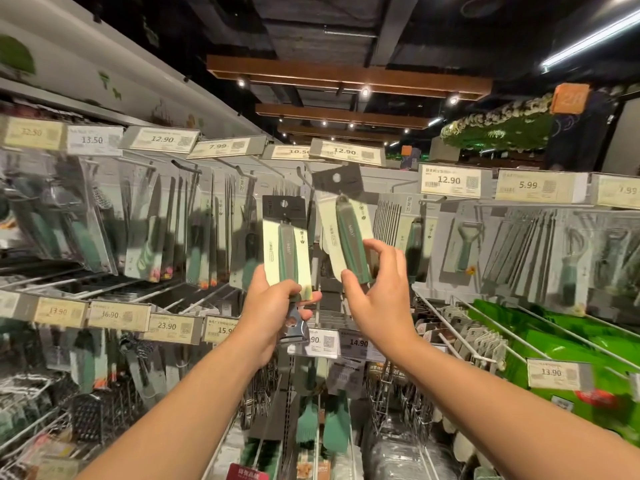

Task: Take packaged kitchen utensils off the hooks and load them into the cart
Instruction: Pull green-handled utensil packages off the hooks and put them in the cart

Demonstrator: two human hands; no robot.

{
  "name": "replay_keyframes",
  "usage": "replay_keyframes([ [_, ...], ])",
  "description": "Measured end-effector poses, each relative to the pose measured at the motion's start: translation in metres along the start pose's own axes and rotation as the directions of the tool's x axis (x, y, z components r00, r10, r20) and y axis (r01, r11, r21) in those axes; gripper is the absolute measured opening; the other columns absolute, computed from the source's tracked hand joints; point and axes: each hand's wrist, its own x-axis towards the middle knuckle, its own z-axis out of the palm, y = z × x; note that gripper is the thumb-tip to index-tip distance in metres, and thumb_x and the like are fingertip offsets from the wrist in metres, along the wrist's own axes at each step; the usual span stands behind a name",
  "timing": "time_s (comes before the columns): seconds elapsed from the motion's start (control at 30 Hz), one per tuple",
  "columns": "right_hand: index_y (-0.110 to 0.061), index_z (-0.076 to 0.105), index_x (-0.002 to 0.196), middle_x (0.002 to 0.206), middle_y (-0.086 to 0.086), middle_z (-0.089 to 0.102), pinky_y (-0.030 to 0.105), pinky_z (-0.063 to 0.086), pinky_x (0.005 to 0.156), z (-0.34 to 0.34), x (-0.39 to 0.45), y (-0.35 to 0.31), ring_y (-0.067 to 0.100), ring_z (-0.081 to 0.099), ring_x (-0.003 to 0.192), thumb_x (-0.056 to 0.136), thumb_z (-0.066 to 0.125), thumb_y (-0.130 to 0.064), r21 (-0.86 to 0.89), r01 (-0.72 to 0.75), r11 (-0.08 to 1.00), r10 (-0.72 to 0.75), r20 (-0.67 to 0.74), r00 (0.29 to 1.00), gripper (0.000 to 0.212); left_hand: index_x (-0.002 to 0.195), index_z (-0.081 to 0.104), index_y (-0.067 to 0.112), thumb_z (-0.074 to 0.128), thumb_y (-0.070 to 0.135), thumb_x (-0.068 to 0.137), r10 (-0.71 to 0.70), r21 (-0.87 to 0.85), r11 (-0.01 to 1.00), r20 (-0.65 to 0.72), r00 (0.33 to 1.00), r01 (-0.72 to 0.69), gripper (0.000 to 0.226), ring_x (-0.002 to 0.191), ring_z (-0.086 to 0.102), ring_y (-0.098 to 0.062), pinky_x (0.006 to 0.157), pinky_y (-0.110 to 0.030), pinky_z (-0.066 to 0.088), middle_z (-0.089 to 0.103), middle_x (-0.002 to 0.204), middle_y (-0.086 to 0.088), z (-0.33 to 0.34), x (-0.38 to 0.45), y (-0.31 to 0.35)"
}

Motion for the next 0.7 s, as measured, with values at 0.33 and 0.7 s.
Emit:
replay_keyframes([
  [0.33, -0.020, 0.046, 0.141, 0.131, -0.007, 0.042, -0.002, 0.031, 0.096, 0.006, 0.012, -0.001, -0.014, 0.043, 0.109, 0.096, 0.067, -0.021, 0.025, -0.080, 0.996, 0.081, -0.021, 0.997, 0.050, 0.153, 0.037, 0.023, 0.049, -0.009, 0.101, 0.024, 0.032, 0.999, 0.015, 1.000, -0.024, 0.062, 0.094, 0.080, -0.029, 0.063, -0.037, 0.049, 0.059, 0.136, -0.016, 0.003, 0.005, -0.001],
  [0.7, -0.013, 0.048, 0.147, 0.139, 0.004, 0.050, 0.023, 0.055, 0.080, 0.038, 0.044, 0.012, 0.012, 0.063, 0.090, 0.105, 0.048, -0.017, 0.043, -0.341, 0.939, 0.336, 0.093, 0.937, 0.042, 0.157, 0.030, 0.023, 0.048, -0.009, 0.100, 0.028, 0.038, 0.999, 0.032, 0.999, -0.030, 0.067, 0.093, 0.081, -0.028, 0.044, -0.022, 0.051, 0.052, 0.142, -0.021, 0.005, 0.020, 0.008],
])
